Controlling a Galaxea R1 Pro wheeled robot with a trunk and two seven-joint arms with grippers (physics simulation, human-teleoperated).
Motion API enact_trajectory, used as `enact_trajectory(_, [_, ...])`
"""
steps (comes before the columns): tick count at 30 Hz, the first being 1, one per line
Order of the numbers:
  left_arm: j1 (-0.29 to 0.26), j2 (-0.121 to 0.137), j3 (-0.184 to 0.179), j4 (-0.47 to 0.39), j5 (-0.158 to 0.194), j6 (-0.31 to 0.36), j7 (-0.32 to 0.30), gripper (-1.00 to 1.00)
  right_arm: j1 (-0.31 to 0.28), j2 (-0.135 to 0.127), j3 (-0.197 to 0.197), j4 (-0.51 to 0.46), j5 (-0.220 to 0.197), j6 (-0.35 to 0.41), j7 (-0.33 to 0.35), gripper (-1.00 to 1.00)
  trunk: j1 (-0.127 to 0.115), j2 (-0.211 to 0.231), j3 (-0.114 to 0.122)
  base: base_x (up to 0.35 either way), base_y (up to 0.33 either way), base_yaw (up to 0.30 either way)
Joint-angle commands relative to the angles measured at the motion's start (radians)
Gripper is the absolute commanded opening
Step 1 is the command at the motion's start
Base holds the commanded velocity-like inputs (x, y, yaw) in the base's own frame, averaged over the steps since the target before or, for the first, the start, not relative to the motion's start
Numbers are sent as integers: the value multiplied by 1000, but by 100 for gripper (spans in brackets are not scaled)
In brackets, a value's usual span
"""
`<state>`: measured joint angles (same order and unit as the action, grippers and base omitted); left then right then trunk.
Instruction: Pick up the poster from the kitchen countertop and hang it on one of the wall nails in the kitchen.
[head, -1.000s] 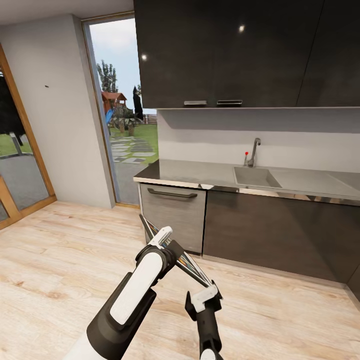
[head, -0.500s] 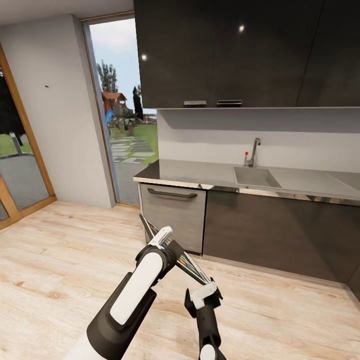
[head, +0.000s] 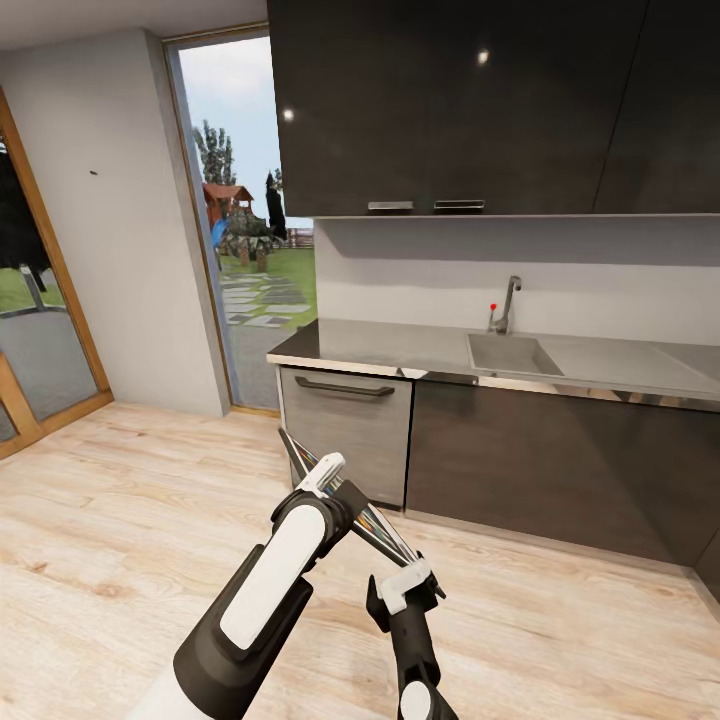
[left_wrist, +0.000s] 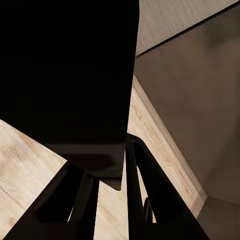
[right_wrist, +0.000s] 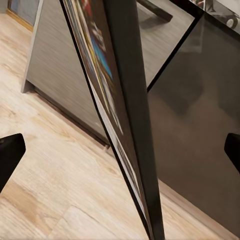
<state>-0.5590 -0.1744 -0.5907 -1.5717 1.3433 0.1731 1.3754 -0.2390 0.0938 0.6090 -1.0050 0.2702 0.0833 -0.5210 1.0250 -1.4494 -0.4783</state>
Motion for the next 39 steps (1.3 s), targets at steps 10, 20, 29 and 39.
enact_trajectory(10, [-1,0,0,-1,1,13,5,-100,-2,-1,0,0,9,9,-5,100,0,-1,-1,0,0,0])
enact_trajectory(20, [-1,0,0,-2,1,13,5,-100,-27,0,0,3,9,10,-4,100,0,-1,-1,0,0,0])
enact_trajectory(29, [-1,0,0,-2,1,13,5,-100,-38,-1,0,5,9,10,-4,100,0,-1,-1,0,0,0])
enact_trajectory(39, [-1,0,0,-2,1,13,5,-100,-38,-1,0,8,9,10,-4,-100,0,-1,-1,0,0,0])
